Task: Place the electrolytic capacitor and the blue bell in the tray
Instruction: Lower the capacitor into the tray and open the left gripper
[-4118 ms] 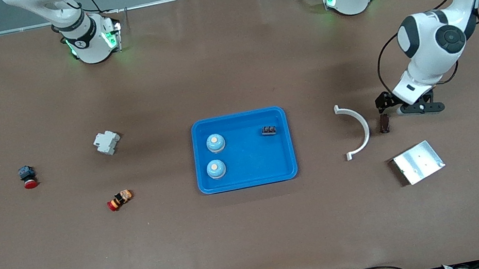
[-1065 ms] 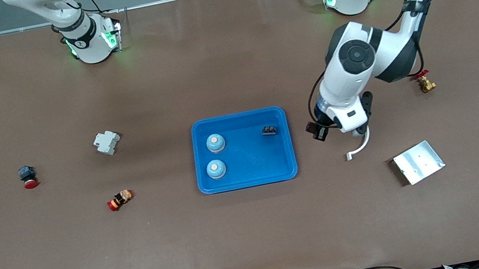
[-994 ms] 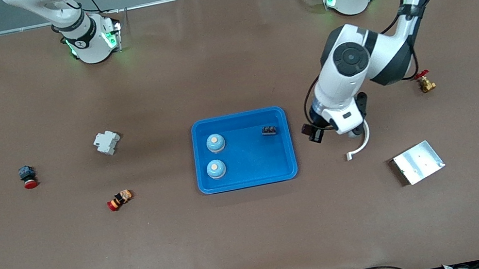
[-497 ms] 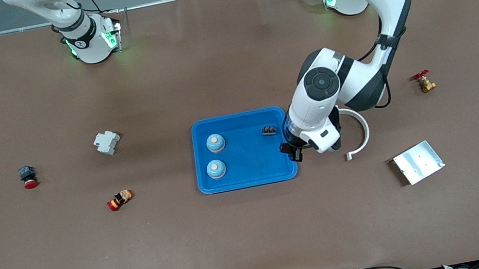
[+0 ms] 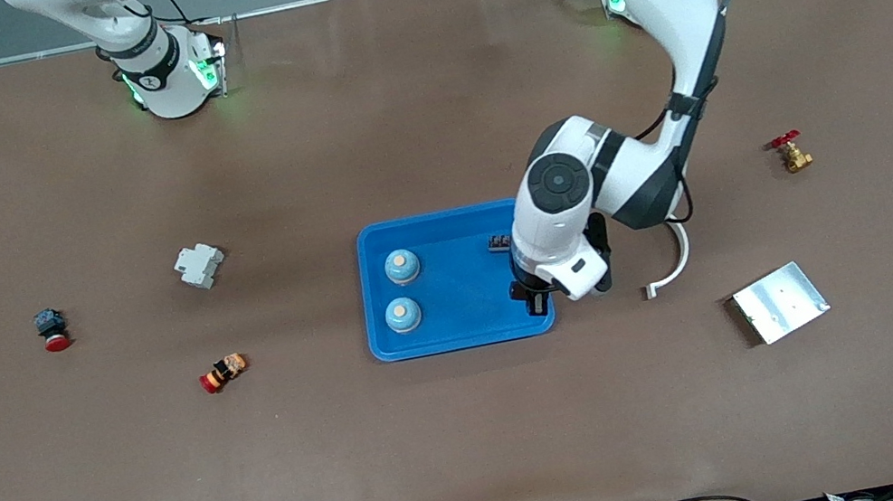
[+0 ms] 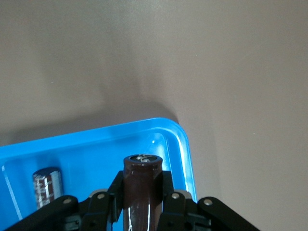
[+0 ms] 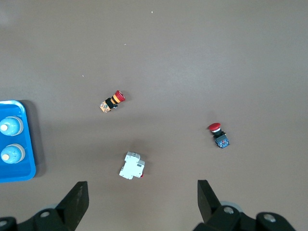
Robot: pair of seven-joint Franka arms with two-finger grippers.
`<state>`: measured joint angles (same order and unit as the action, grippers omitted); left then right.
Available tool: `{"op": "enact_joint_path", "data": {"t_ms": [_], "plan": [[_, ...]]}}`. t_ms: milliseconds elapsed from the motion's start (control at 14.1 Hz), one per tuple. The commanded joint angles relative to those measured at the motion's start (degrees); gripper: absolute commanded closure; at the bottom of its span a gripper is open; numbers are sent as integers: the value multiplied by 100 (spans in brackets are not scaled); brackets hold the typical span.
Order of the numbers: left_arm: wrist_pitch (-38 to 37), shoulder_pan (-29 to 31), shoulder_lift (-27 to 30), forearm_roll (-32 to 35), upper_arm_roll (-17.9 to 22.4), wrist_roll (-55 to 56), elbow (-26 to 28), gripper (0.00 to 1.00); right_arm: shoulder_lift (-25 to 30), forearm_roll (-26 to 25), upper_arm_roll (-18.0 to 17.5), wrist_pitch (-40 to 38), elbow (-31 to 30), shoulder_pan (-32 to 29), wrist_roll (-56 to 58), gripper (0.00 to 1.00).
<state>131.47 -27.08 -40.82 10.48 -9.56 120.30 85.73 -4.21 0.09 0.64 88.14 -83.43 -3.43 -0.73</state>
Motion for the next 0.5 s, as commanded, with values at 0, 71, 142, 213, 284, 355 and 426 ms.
{"op": "enact_joint_path", "data": {"t_ms": [0, 71, 142, 213, 284, 355, 426], "plan": [[-148, -402, -372, 94, 375, 231, -477, 100, 25, -9, -38, -34, -7, -61, 64, 0], [-148, -412, -522, 103, 376, 240, -600, 100, 25, -9, -38, -25, 2, -70, 64, 0], [-139, -412, -619, 103, 376, 266, -671, 100, 25, -9, -38, -25, 2, -70, 64, 0], [-139, -412, -698, 112, 376, 310, -707, 100, 25, -9, -38, -25, 2, -70, 64, 0], [-130, -412, -734, 112, 376, 328, -742, 100, 25, -9, -38, -25, 2, -61, 55, 0], [-122, -412, -751, 112, 376, 363, -742, 100, 25, -9, -38, -8, 2, -70, 55, 0], [-122, -438, -804, 112, 376, 415, -760, 100, 25, -9, -38, -16, -6, -87, 55, 0]]}}
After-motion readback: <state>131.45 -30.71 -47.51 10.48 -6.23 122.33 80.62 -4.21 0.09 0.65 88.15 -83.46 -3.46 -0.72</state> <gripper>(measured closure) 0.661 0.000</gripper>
